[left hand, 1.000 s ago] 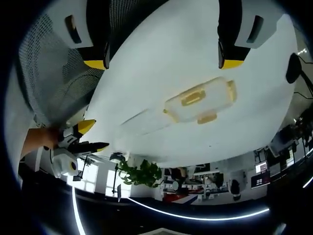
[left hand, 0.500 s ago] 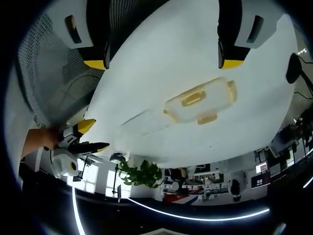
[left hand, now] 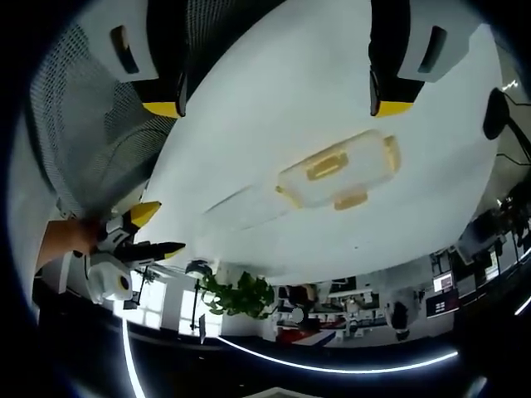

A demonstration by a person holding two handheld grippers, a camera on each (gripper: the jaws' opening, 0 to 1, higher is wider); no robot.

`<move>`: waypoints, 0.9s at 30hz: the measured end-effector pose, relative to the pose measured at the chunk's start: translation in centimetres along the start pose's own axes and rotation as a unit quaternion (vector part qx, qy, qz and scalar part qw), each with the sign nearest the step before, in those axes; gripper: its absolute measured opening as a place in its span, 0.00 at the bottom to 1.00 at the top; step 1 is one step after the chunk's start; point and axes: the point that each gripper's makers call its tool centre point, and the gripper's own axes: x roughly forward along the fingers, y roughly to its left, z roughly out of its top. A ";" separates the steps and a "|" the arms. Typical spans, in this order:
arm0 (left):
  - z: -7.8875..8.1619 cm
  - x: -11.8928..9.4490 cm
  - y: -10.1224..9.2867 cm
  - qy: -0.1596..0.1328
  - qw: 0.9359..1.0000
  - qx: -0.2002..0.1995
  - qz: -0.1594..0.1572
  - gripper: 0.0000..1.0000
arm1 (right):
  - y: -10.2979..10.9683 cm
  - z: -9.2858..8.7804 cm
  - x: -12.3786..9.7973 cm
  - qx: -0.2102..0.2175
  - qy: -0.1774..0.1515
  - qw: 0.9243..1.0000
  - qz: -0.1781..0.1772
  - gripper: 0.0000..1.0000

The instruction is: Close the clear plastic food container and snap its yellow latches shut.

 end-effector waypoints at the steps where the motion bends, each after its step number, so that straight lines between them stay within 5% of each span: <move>1: 0.0 0.0 0.0 0.001 1.000 0.001 0.001 0.92 | 0.1 0.0 0.0 -0.002 0.001 1.000 0.001 0.77; 27: 1.4 -0.6 0.4 -0.019 1.000 0.013 0.002 0.89 | 1.8 -0.2 0.4 -0.062 0.031 0.997 0.031 0.77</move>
